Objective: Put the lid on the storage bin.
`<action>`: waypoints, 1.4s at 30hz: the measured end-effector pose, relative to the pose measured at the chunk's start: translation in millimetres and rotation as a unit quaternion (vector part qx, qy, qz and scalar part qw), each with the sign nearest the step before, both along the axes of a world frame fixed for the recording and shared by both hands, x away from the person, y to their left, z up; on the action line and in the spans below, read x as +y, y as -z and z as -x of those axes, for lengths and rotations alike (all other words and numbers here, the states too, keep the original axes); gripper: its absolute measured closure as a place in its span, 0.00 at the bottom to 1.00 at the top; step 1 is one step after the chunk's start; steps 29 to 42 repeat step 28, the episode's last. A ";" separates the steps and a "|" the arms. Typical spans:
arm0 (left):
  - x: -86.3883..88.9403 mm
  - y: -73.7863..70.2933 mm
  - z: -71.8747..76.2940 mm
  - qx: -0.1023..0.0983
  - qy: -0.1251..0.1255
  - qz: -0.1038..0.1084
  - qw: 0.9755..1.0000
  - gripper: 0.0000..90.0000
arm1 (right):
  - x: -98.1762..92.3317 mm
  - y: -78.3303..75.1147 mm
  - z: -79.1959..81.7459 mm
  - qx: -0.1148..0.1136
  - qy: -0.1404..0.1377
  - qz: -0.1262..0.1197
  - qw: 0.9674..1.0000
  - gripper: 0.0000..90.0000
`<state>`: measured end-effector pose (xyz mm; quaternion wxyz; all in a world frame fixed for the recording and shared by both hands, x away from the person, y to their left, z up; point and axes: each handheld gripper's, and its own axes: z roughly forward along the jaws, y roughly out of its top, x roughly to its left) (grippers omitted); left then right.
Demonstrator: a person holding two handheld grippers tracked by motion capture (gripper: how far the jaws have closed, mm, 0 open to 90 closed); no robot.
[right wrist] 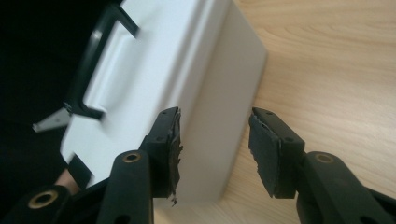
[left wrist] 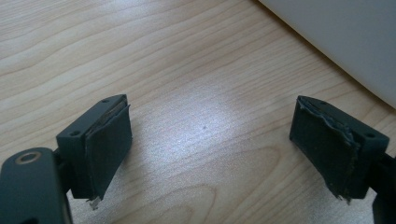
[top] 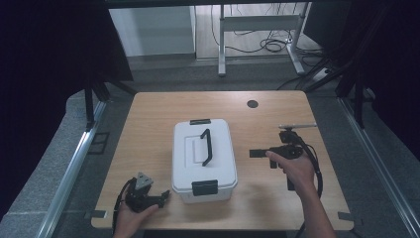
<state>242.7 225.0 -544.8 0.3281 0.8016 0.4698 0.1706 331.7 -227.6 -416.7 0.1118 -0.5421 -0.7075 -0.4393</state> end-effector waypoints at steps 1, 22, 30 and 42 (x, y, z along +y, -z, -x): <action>0.0 0.0 0.0 0.000 0.000 0.000 1.000 0.14 | -5.3 5.6 2.6 -0.002 0.000 -0.004 1.000 0.59; 0.0 0.0 0.1 0.000 0.000 0.000 1.000 0.14 | -56.9 61.1 28.2 -0.007 -0.005 -0.017 1.000 0.56; -0.4 0.0 0.5 0.000 -0.003 0.000 1.000 0.14 | -63.2 56.9 30.9 -0.022 -0.014 -0.032 0.999 0.56; -0.4 0.0 0.5 0.000 -0.003 0.000 1.000 0.14 | -63.2 56.9 30.9 -0.022 -0.014 -0.032 0.999 0.56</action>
